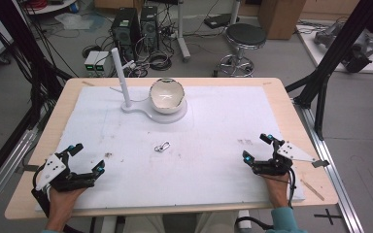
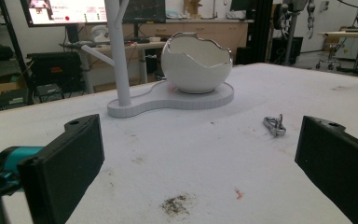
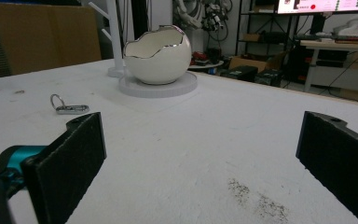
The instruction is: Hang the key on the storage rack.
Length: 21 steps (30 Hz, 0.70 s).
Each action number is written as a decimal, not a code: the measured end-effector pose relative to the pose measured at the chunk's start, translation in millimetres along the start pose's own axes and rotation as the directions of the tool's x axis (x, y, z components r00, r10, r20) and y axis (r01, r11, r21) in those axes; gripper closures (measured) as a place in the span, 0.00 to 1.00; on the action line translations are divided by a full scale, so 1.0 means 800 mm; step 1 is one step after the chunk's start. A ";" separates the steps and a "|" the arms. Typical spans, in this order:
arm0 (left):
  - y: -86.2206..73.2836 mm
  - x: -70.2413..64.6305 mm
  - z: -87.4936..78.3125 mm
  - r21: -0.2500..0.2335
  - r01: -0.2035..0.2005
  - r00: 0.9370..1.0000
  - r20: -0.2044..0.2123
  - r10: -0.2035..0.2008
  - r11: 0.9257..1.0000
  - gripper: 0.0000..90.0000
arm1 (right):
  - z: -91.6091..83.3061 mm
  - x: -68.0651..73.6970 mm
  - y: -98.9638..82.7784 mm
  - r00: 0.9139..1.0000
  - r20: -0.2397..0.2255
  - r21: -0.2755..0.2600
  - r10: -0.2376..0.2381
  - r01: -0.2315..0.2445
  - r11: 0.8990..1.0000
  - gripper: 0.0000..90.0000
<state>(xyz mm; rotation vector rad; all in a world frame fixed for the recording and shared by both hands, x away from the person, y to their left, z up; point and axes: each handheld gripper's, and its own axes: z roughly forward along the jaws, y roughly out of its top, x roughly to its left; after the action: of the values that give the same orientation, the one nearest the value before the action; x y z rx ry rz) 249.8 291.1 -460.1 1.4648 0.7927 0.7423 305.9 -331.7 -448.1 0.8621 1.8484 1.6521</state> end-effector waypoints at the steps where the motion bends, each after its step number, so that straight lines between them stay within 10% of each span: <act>1: 0.000 0.000 0.000 0.001 -0.001 1.000 0.000 0.001 1.000 0.02 | 0.000 0.000 0.000 1.000 0.000 -0.001 0.002 -0.002 1.000 0.01; 15: 0.002 0.002 0.000 0.000 0.001 1.000 -0.014 -0.001 1.000 0.02 | 0.001 0.001 0.000 1.000 0.007 -0.004 -0.010 0.010 1.000 0.01; 21: 0.035 0.007 0.014 0.005 -0.008 0.999 0.041 0.008 1.000 0.02 | 0.001 0.001 0.000 1.000 0.007 -0.004 -0.011 0.011 1.000 0.01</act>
<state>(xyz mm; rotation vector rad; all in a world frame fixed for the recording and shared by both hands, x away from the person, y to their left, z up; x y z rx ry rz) 263.5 289.4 -432.9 1.4836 0.7584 0.7144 305.9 -330.9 -448.2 0.8538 1.8412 1.6431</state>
